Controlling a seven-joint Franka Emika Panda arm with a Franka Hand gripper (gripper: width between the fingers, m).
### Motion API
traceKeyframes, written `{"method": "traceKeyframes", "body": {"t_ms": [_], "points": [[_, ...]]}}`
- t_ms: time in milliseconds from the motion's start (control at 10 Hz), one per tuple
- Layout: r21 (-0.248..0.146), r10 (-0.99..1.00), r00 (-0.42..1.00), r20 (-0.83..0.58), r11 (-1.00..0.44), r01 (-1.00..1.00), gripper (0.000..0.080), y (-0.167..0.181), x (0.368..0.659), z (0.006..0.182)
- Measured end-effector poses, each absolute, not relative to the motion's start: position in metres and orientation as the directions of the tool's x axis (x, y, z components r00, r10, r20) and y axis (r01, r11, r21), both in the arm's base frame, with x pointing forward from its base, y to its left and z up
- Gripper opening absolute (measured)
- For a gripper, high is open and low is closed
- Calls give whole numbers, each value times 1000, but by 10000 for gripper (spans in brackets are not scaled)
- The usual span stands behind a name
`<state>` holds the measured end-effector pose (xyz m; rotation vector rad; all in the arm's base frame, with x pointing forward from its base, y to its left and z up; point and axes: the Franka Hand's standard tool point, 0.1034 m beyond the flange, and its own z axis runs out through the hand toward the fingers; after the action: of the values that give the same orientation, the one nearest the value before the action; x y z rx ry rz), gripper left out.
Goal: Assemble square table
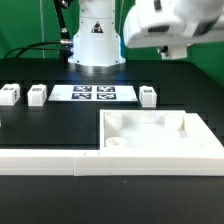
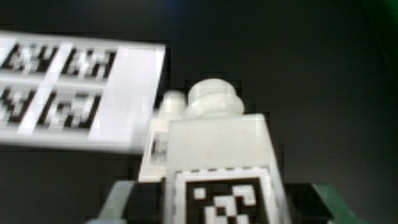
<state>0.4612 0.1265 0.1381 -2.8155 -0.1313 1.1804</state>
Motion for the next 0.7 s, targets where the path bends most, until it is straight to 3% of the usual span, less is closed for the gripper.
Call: {"method": "traceKeyframes", "body": {"t_ms": [100, 600, 700], "points": [[-145, 149, 747, -648, -987, 70, 287, 121, 477, 146], [-121, 108, 942, -318, -990, 73, 287, 119, 493, 140], [-146, 153, 955, -254, -982, 118, 287, 114, 509, 135]]}}
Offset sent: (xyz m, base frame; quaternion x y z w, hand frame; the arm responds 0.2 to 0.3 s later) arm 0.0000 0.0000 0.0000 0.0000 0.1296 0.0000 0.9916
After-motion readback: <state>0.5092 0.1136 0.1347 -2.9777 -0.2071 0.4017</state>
